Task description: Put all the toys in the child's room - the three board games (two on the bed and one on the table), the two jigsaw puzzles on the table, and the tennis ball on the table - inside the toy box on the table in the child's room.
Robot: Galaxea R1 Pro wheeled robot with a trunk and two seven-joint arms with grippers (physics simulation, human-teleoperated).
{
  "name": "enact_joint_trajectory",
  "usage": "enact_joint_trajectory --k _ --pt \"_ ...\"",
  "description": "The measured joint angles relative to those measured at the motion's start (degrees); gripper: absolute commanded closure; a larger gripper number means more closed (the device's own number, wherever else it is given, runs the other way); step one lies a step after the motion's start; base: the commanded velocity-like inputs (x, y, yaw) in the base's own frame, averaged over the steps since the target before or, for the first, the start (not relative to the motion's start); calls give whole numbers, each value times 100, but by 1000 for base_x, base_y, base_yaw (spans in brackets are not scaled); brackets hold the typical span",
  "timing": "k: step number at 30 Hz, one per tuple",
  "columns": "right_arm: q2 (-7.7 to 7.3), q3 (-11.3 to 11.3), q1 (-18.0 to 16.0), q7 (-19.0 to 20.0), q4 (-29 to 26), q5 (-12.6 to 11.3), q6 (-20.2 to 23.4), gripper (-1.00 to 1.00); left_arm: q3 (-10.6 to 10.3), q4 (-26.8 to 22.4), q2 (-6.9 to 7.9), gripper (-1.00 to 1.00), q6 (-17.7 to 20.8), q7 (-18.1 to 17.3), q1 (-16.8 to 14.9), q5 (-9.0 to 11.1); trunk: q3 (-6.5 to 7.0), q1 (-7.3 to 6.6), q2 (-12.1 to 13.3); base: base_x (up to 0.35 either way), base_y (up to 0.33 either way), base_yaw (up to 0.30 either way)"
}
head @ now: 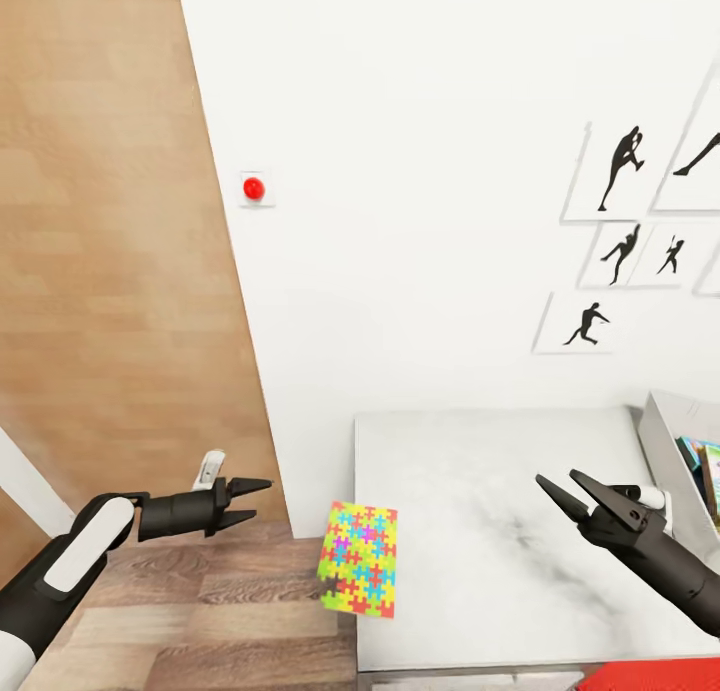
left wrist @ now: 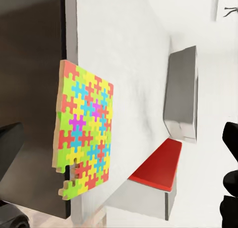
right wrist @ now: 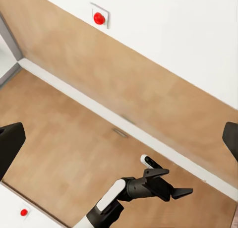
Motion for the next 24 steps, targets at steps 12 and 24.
enact_joint_trajectory --k 12,24 --pt "108 -7 0 22 2 1 2 -100 0 6 7 -100 2 -8 0 -5 87 0 0 -6 158 -190" --pt "122 -8 0 30 2 1 -35 -100 8 62 7 -100 -4 -8 0 -8 175 0 0 -3 221 -205"
